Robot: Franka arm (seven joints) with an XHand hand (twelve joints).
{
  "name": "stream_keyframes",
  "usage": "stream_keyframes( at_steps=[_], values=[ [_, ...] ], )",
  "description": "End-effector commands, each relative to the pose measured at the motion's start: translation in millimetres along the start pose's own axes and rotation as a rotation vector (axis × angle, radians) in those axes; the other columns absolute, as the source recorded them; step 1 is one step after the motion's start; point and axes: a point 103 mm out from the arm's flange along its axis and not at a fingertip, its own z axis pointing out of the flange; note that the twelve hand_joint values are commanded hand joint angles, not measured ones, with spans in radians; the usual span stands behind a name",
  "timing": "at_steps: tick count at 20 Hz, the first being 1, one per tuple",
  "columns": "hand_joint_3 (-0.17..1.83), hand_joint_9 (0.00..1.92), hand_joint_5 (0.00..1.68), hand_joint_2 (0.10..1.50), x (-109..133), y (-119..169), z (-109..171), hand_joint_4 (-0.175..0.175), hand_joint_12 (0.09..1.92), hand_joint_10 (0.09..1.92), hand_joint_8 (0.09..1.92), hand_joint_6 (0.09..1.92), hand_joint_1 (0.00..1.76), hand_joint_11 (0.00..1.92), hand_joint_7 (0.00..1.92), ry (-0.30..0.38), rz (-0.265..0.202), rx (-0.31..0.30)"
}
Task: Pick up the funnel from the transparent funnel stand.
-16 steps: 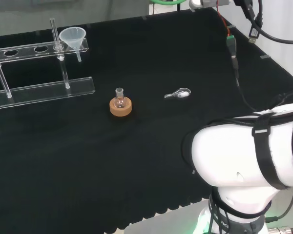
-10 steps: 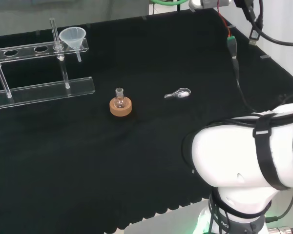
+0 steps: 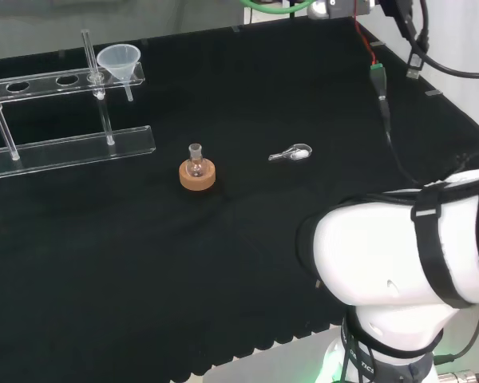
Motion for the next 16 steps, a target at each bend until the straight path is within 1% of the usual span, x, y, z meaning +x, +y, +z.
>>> stream_keyframes(
  at_steps=[1, 2, 4, 5, 7, 9, 11, 13, 16],
  values=[
    [0.13, 0.00, 0.00, 0.76, 19.7, 96.4, 39.8, 0.127, 0.09, 0.09, 0.09, 0.09, 0.00, 0.00, 0.00, 0.085, -0.014, -0.034],
    [0.13, 0.00, 0.00, 0.76, 28.9, 106.4, 44.7, 0.129, 0.09, 0.09, 0.09, 0.09, 0.00, 0.00, 0.00, 0.085, -0.020, -0.037],
    [0.13, 0.00, 0.00, 0.76, 48.0, 124.8, 53.4, 0.132, 0.09, 0.09, 0.09, 0.09, 0.00, 0.00, 0.00, 0.125, -0.041, -0.056],
    [0.13, 0.00, 0.00, 0.76, 56.1, 132.9, 56.6, 0.134, 0.09, 0.09, 0.09, 0.09, 0.00, 0.00, 0.00, 0.136, -0.044, -0.061],
    [0.13, 0.00, 0.00, 0.76, 76.9, 153.0, 63.7, 0.135, 0.09, 0.09, 0.09, 0.09, 0.00, 0.00, 0.00, 0.135, -0.051, -0.067],
    [0.13, 0.00, 0.00, 0.76, 103.3, 173.0, 72.5, 0.137, 0.09, 0.09, 0.09, 0.09, 0.00, 0.00, 0.00, 0.140, -0.076, -0.081],
    [0.13, 0.00, 0.00, 0.76, 127.0, 188.6, 82.4, 0.135, 0.09, 0.09, 0.09, 0.09, 0.00, 0.00, 0.00, 0.125, -0.097, -0.094],
    [0.13, 0.00, 0.00, 0.75, 145.8, 203.5, 93.4, 0.130, 0.09, 0.09, 0.09, 0.09, 0.01, 0.00, 0.00, 0.093, -0.109, -0.079],
    [0.12, 0.00, 0.00, 0.75, 165.3, 226.0, 111.5, 0.127, 0.09, 0.09, 0.09, 0.09, 0.02, 0.00, 0.00, 0.058, -0.120, -0.034]
  ],
)
